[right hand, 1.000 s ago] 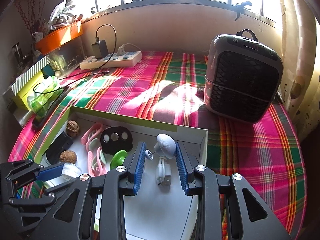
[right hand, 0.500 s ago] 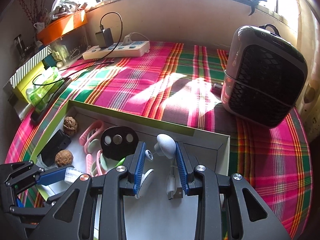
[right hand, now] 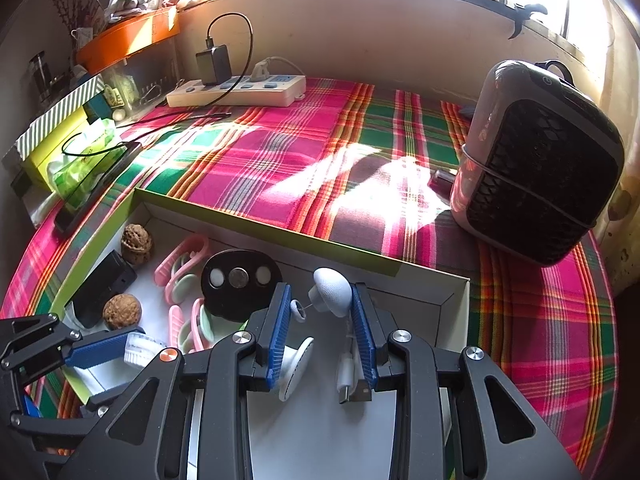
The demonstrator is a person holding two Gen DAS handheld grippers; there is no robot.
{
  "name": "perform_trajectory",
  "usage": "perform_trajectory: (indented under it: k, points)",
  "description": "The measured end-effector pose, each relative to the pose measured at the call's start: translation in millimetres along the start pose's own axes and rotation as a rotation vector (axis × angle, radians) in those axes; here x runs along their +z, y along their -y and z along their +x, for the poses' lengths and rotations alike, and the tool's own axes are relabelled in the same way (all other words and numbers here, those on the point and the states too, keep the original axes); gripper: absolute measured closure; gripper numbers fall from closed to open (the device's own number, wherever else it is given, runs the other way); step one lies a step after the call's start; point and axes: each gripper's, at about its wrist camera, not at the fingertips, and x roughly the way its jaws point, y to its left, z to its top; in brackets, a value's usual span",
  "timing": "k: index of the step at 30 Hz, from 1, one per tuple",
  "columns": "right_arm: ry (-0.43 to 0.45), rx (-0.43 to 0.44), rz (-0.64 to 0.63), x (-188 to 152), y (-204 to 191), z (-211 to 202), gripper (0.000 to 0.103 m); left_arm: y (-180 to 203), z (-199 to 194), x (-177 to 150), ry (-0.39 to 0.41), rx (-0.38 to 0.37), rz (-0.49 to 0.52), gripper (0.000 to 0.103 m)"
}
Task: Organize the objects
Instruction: 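Lower both tools into the box and open them to release jar and knob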
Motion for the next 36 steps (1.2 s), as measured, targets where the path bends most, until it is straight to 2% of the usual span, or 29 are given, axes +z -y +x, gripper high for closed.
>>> perform_trajectory:
  k: [19,23,30,34,36]
  points:
    - [-0.006,-0.018,-0.024,-0.5,-4.1,1.7,0.07,0.4,0.3,-0.1,0.0,0.001,0.002,0.073]
    - [-0.006,-0.017,-0.018,-0.6,-4.5,1.4,0.065,-0.1,0.1,-0.2,-0.001,0.003,0.002,0.073]
    - [-0.005,-0.014,-0.009,-1.6,-3.7,0.6,0.064,-0.5,0.5,-0.4,-0.001,0.004,0.001,0.069]
    - [0.0,-0.007,-0.001,-2.4,-4.3,-0.8,0.055,-1.3,-0.5,-0.7,-0.001,0.007,-0.013,0.069]
    - [0.004,-0.006,0.003,-2.6,-4.7,-2.2,0.055,-1.5,-1.2,-1.0,-0.001,0.008,-0.013,0.069]
